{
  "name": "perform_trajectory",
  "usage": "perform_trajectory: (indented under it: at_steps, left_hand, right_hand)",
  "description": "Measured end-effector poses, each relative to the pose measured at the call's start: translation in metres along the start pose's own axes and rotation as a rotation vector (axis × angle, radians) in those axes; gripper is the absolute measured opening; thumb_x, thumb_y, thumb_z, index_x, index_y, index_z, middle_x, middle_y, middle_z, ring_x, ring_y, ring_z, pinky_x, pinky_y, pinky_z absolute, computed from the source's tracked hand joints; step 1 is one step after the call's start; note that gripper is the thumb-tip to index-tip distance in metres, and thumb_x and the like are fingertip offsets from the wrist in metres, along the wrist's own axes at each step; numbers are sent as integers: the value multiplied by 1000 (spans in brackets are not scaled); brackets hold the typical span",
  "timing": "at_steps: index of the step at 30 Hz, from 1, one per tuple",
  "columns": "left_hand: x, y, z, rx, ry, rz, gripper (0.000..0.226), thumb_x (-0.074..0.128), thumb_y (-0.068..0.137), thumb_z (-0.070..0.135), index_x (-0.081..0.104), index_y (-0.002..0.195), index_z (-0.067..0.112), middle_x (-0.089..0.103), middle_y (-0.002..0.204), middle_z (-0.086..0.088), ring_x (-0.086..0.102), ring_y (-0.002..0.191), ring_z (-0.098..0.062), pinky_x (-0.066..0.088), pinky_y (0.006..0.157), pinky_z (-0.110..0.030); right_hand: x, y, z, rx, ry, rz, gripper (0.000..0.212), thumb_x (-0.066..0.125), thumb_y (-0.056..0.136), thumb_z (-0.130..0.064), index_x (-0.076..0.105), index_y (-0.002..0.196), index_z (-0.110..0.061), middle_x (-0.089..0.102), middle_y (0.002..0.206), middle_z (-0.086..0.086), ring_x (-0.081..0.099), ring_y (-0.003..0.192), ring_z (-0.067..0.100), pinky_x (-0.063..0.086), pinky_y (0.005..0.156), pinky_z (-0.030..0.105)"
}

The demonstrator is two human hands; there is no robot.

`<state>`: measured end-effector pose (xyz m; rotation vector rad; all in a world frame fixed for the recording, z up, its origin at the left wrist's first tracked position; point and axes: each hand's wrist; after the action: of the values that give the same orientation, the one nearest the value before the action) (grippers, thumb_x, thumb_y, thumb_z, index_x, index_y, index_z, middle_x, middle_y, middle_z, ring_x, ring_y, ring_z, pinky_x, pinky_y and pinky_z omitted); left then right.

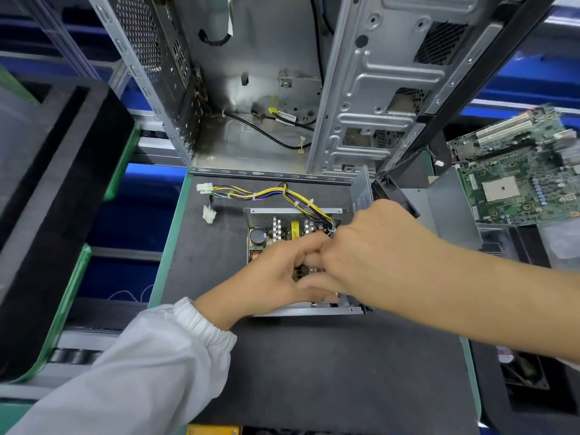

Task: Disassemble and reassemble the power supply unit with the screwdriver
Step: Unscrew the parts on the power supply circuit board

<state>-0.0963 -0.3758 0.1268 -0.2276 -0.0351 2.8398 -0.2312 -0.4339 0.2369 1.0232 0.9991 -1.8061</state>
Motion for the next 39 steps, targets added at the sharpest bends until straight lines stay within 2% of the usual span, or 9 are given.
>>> perform_trajectory:
  at_steps: [4,6,8,13,19,24,30,34,39]
  left_hand:
    - [-9,-3,3,-27,-66,-78,30,70,79,-1,54,103,8,65,90,-7,55,83,-2,53,79,-29]
    - [-12,-3,7,-35,-76,-122,41,69,83,-2,46,116,4,57,101,-22,55,89,-3,50,82,-25]
    - [-14,-6,9,-35,-27,-132,54,71,84,-3,42,127,13,65,101,-10,57,89,5,44,83,-11]
    - [-16,-38,3,32,376,233,40,84,68,46,62,90,21,59,80,10,54,76,-4,42,71,-18]
    - [-1,-52,-8,-71,967,-125,30,58,94,47,67,99,19,64,95,7,58,93,-14,46,75,-31]
    - [-1,-56,18,-187,869,-3,34,61,95,37,59,79,7,59,73,-3,52,71,-18,38,65,-34]
    - [-31,-51,86,-346,377,-88,21,69,91,23,71,86,3,69,76,-8,58,69,-13,43,65,-27]
    - [-39,-59,78,-480,188,-117,33,67,91,22,68,98,-10,71,94,-23,63,81,-27,46,75,-33]
    - [-55,-51,71,-519,66,-177,23,63,95,18,69,111,4,73,109,-16,69,94,-29,55,87,-37]
  right_hand:
    - [6,-4,-1,-213,220,-45,11,58,84,-17,50,91,-18,55,96,2,55,79,22,13,43,24]
    - [8,-2,-3,-221,234,-10,23,54,84,-7,49,104,-15,53,99,4,52,80,23,14,43,25]
    - [10,0,-3,-188,207,-53,23,47,89,-7,49,111,-14,54,92,2,47,73,24,11,43,28]
    - [23,-9,6,-64,135,-74,38,36,99,-34,42,68,-13,26,56,0,31,50,25,16,43,26]
    - [25,-4,9,-27,98,-71,26,59,90,-31,44,73,-18,57,79,3,63,77,28,26,47,25]
    - [20,-47,51,240,579,-29,44,47,92,-53,49,69,-15,59,59,-3,56,54,14,46,61,30]
    - [38,-82,41,355,1649,-20,22,49,98,-27,41,94,-6,69,73,3,60,60,20,46,56,29]
    - [59,-86,0,492,1748,82,16,63,89,-25,50,80,-20,43,57,-8,41,53,14,36,56,23]
    - [69,-77,-39,521,1739,67,15,52,95,-30,63,104,-35,67,69,-5,63,64,9,46,56,23]
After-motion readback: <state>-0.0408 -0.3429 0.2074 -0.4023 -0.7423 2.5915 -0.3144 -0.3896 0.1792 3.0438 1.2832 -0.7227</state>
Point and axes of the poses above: each hand's wrist, its own y-axis towards the middle knuckle, its own x-axis out of the palm, z = x × y
